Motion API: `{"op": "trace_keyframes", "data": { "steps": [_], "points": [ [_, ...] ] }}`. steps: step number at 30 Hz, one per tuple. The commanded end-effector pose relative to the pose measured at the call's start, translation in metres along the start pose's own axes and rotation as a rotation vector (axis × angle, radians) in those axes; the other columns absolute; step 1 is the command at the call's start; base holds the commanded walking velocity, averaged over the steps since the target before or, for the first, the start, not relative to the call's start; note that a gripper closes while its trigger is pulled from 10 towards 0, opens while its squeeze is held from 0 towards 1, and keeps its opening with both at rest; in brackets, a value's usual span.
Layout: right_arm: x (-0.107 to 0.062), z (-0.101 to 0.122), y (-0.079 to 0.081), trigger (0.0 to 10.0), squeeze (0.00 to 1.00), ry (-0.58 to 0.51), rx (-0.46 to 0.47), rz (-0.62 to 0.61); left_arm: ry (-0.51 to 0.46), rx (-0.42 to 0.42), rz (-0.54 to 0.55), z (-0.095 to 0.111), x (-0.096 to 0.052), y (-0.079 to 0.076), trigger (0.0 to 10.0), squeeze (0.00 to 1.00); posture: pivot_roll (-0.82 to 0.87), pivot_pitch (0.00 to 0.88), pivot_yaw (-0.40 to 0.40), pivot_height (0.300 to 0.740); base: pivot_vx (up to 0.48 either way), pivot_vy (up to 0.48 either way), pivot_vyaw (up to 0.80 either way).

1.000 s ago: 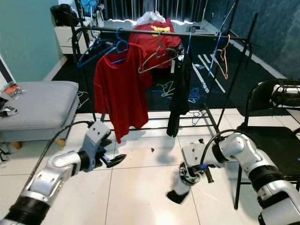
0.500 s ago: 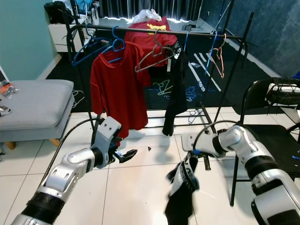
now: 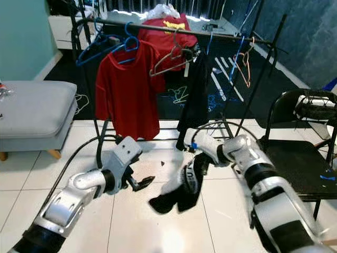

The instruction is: Hang hanger

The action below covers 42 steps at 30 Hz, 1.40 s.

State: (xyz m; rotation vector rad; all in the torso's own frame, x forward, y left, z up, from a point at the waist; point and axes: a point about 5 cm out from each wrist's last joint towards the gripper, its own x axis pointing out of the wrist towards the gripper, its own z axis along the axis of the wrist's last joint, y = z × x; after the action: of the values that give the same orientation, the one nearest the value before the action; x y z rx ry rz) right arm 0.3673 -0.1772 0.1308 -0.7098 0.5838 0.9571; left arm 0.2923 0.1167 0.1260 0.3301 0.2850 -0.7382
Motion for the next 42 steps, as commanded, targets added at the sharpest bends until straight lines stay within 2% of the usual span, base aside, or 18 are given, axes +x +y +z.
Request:
{"op": "trace_keyframes", "data": {
  "steps": [1, 5, 7, 11, 13, 17, 18, 24, 27, 28, 29, 31, 33, 35, 38, 39, 40, 42],
  "points": [
    [0.0, 0.001, -0.005, 0.0, 0.0, -0.013, 0.05, -0.054, -0.019, -0.014, -0.023, 0.009, 0.002, -0.004, 10.0, 0.0, -0.18, 0.095, -0.144, 0.74, 0.0, 0.0, 0.0],
    [0.003, 0.005, -0.005, 0.0, 0.0, -0.035, 0.088, -0.082, -0.026, -0.025, -0.044, 0.014, 0.004, -0.006, 10.0, 0.0, -0.17, 0.097, -0.14, 0.74, 0.0, 0.0, 0.0],
    [0.01, 0.015, -0.006, 0.0, 0.0, -0.079, 0.163, -0.123, 0.004, 0.001, -0.061, 0.013, 0.013, -0.012, 10.0, 0.0, -0.17, 0.099, -0.14, 0.74, 0.0, 0.0, 0.0],
    [0.016, 0.026, -0.004, 0.0, 0.0, -0.12, 0.222, -0.133, 0.039, 0.025, -0.064, 0.01, 0.019, -0.016, 10.0, 0.0, -0.17, 0.1, -0.134, 0.74, 0.0, 0.0, 0.0],
    [0.021, 0.04, -0.004, 0.0, 0.0, -0.171, 0.296, -0.136, 0.079, 0.052, -0.05, 0.007, 0.027, -0.018, 10.0, 0.0, -0.16, 0.101, -0.125, 0.74, 0.0, 0.0, 0.0],
    [0.024, 0.051, -0.004, 0.0, 0.0, -0.206, 0.358, -0.146, 0.126, 0.046, -0.034, 0.006, 0.032, -0.018, 10.0, 0.0, -0.16, 0.103, -0.121, 0.74, 0.0, 0.0, 0.0],
    [0.025, 0.057, -0.004, 0.0, 0.0, -0.228, 0.383, -0.143, 0.146, 0.001, -0.016, 0.005, 0.035, -0.018, 10.0, 1.0, -0.16, 0.105, -0.123, 0.74, 0.0, 0.0, 0.0],
    [0.026, 0.061, -0.004, 0.0, 0.0, -0.243, 0.401, -0.14, 0.16, -0.031, -0.004, 0.004, 0.037, -0.018, 10.0, 1.0, -0.16, 0.106, -0.124, 0.74, 0.0, 0.0, 0.0],
    [0.027, 0.073, -0.002, 0.0, 0.0, -0.275, 0.416, -0.118, 0.199, -0.085, 0.1, 0.001, 0.044, -0.014, 10.0, 1.0, -0.17, 0.107, -0.13, 0.74, 0.0, 0.0, 0.0],
    [0.027, 0.073, -0.002, 0.0, 0.0, -0.275, 0.416, -0.118, 0.199, -0.085, 0.1, 0.001, 0.044, -0.014, 10.0, 1.0, -0.17, 0.107, -0.13, 0.74, 0.0, 0.0, 0.0],
    [0.028, 0.08, -0.001, 0.0, 0.0, -0.292, 0.419, -0.101, 0.2, -0.132, 0.169, -0.002, 0.046, -0.009, 10.0, 0.0, -0.17, 0.104, -0.132, 0.74, 0.0, 0.0, 0.0],
    [0.029, 0.092, 0.001, 0.0, 0.0, -0.316, 0.426, -0.081, 0.174, -0.245, 0.305, -0.006, 0.048, 0.002, 10.0, 0.0, -0.17, 0.102, -0.13, 0.74, 0.0, 0.0, 0.0],
    [0.029, 0.092, 0.001, 0.0, 0.0, -0.316, 0.426, -0.081, 0.174, -0.245, 0.305, -0.006, 0.048, 0.002, 10.0, 0.0, -0.17, 0.102, -0.13, 0.74, 0.0, 0.0, 0.0],
    [0.03, 0.097, 0.002, 0.0, 0.0, -0.324, 0.433, -0.076, 0.148, -0.294, 0.377, -0.006, 0.048, 0.009, 10.0, 0.0, -0.17, 0.101, -0.128, 0.74, 0.0, 0.0, 0.0],
    [0.032, 0.1, 0.004, 0.0, 0.0, -0.328, 0.445, -0.071, 0.128, -0.327, 0.39, -0.004, 0.049, 0.01, 10.0, 0.0, -0.17, 0.098, -0.126, 0.74, 0.0, 0.0, 0.0],
    [0.033, 0.101, 0.004, 0.0, 0.0, -0.329, 0.448, -0.069, 0.097, -0.381, 0.359, 0.0, 0.05, 0.007, 10.0, 0.0, -0.17, 0.097, -0.123, 0.74, 0.0, 0.0, 0.0],
    [0.033, 0.101, 0.004, 0.0, 0.0, -0.329, 0.448, -0.069, 0.097, -0.381, 0.359, 0.0, 0.05, 0.007, 10.0, 0.0, -0.17, 0.097, -0.123, 0.74, 0.0, 0.0, 0.0],
    [0.033, 0.103, 0.005, 0.0, 0.0, -0.332, 0.449, -0.067, 0.049, -0.429, 0.268, 0.009, 0.052, -0.002, 10.0, 0.0, -0.17, 0.097, -0.12, 0.74, 0.0, 0.0, 0.0]
  ]
}}
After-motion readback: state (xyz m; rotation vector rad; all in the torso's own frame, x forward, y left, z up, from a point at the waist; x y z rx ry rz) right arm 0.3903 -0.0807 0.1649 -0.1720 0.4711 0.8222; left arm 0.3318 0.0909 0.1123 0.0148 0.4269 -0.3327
